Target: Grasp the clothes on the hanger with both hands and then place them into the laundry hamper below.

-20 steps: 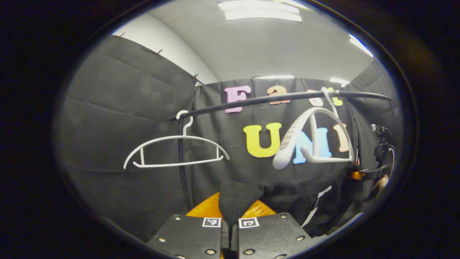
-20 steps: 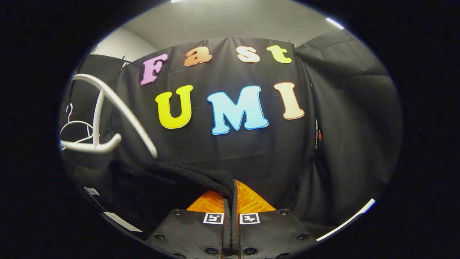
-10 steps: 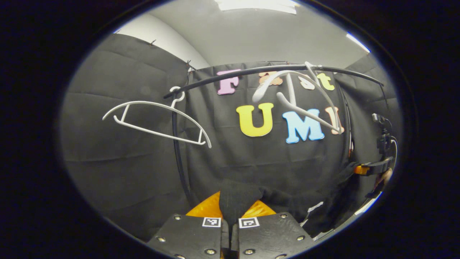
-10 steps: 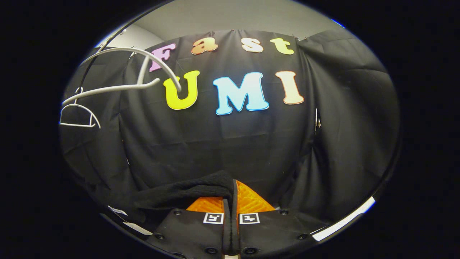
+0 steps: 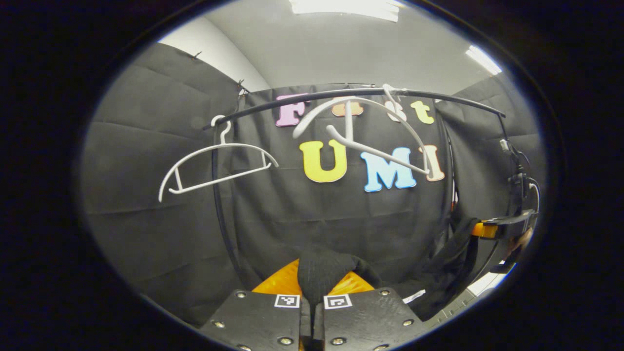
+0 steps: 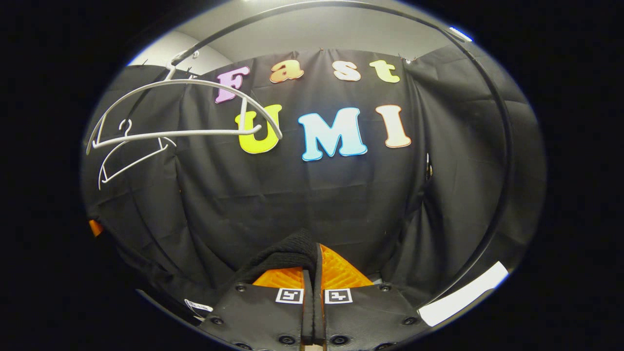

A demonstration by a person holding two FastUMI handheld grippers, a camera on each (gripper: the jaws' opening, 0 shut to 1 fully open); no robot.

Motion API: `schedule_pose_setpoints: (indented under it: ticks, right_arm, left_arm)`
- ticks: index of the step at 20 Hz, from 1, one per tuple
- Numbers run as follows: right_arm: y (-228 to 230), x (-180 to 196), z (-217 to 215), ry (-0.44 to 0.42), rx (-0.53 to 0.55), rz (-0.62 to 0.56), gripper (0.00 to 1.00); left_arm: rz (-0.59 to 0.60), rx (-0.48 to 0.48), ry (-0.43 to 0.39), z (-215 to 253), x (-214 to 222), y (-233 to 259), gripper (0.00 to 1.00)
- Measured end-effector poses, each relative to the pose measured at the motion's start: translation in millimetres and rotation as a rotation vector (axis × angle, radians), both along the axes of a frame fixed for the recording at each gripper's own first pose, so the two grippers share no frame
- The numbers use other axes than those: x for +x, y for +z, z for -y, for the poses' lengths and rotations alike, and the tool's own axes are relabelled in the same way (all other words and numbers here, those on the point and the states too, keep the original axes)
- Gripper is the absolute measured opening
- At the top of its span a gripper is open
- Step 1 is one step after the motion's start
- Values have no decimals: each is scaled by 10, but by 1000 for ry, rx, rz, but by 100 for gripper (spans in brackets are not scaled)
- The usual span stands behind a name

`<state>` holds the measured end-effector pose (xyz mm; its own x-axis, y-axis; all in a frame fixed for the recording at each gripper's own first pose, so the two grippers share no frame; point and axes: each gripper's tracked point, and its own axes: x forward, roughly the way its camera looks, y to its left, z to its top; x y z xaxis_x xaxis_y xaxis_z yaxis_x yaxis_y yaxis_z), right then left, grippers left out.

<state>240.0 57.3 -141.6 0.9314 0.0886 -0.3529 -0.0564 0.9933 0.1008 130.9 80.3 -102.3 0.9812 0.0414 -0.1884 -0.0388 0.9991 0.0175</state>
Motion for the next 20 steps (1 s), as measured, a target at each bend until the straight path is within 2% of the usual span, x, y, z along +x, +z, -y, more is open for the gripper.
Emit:
schedule_pose_setpoints:
  ticks: [7, 13, 18, 20]
  right_arm:
    - [-26, -344, -174, 42, -10, -21, 0]
    - [-87, -552, -381, 94, -29, -25, 2]
    - [-374, -744, -573, 143, -37, -78, 2]
    - [-495, -826, -638, 161, -31, -106, 2]
  left_arm:
    - [-29, -21, -58, 281, -112, -107, 4]
    - [-51, -25, -93, 578, -200, -283, 3]
    - [-94, -31, -132, 751, -176, -457, 3]
    - [-114, -37, -143, 817, -136, -699, 4]
